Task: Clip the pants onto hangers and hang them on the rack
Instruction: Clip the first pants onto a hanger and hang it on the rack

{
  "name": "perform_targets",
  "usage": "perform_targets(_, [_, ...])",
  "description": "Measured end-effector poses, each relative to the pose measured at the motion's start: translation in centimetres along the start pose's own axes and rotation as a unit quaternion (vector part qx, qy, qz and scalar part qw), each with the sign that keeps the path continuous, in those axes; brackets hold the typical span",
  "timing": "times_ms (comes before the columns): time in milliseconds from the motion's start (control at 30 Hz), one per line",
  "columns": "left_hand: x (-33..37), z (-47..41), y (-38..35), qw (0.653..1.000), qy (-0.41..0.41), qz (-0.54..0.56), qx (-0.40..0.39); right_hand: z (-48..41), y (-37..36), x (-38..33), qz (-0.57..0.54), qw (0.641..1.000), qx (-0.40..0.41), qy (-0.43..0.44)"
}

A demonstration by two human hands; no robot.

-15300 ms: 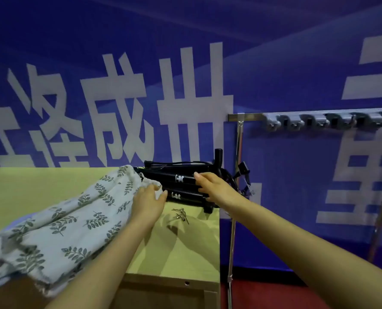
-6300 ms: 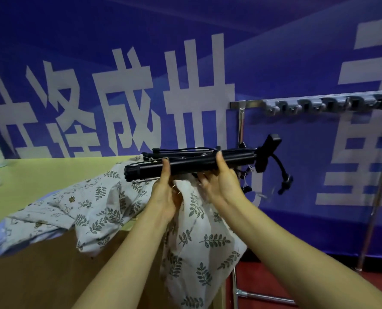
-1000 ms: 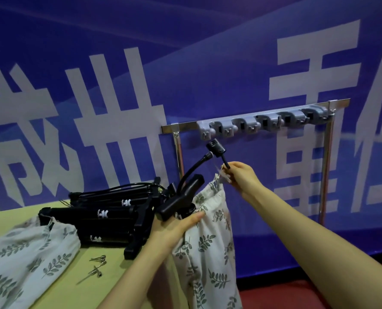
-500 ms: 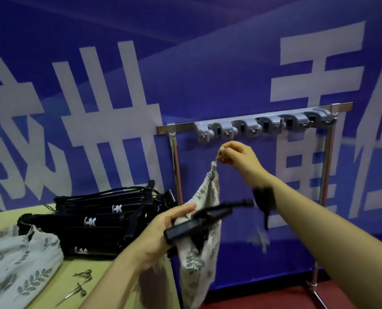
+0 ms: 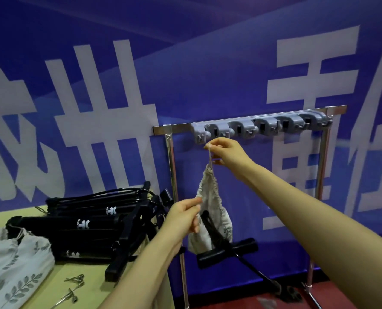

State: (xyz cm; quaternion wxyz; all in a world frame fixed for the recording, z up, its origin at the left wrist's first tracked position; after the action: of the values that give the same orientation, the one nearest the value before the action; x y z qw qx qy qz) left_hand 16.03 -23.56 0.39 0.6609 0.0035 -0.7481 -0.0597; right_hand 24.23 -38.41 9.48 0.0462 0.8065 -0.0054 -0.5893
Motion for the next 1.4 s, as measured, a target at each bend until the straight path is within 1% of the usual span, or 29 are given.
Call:
perform_targets(167, [-0.2, -2.1, -2.2, 0.997, 0.030, 0.028, 0.061, -0.6, -0.2, 0.5, -0.069, 0.997, 0.020, 0.006])
perform_targets(333, [0.3, -4.7, -3.6, 0.994, -0.006, -0.042, 0.098, -1.7, -0.6, 0.3, -0.135, 0.991, 0.012, -0.019])
perform_targets(400, [0.2, -5.7, -3.4, 0.993, -0.011, -0.055, 0.105, -2.5, -0.5, 0.0, -0.115, 0.993, 0.003, -0.013])
perform_targets(500, [0.0, -6.8, -3.3, 0.993, -0.013, -0.047, 0.108, -3.7, -0.4, -0.7, -0.031, 0.999, -0.015, 0.014])
perform_targets(700, [-0.4, -8.9, -2.8, 0.992, -0.021, -0.029, 0.124, -7.0, -0.8, -1.6, 0.085, 0.995, 0.027, 0.048])
perform_targets(867, [-0.2, -11.5, -2.8, 0.993, -0.027, -0.029, 0.114, -9.7, -0.3, -0.2, 0.114, 0.987, 0.105, 0.050])
perform_targets(1067, [-2.6, -12.0, -2.4, 0.994, 0.005, -0.028, 0.104, -8.7, -1.3, 2.5, 0.137, 0.980, 0.116, 0.090])
perform_targets(1200, [-2.7, -10.9, -2.5, 0.995, -0.006, -0.036, 0.094, -6.9, -2.4, 3.0, 0.093, 0.978, 0.153, 0.104])
perform_targets(1300, [-2.5, -10.4, -2.2, 0.993, -0.016, -0.057, 0.102, -6.1, -2.8, 3.7, 0.068, 0.974, 0.199, 0.082])
perform_targets(1400, [-1.9, -9.5, -1.8, 0.990, -0.024, -0.069, 0.119, -5.0, -2.9, 4.6, 0.117, 0.970, 0.203, 0.065])
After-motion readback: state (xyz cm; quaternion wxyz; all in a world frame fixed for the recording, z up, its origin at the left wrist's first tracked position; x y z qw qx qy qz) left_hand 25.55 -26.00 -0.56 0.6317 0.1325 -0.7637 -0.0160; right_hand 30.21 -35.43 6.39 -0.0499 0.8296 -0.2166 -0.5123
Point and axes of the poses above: each hand's wrist, its own z-axis away from the middle knuckle, its own y-axis out of the back of the hand, x = y × z, the point moved 2 cm from there along -z, towards the middle knuckle, and after that the axes turned 7 degrees about -y, right-handed, at the moved point
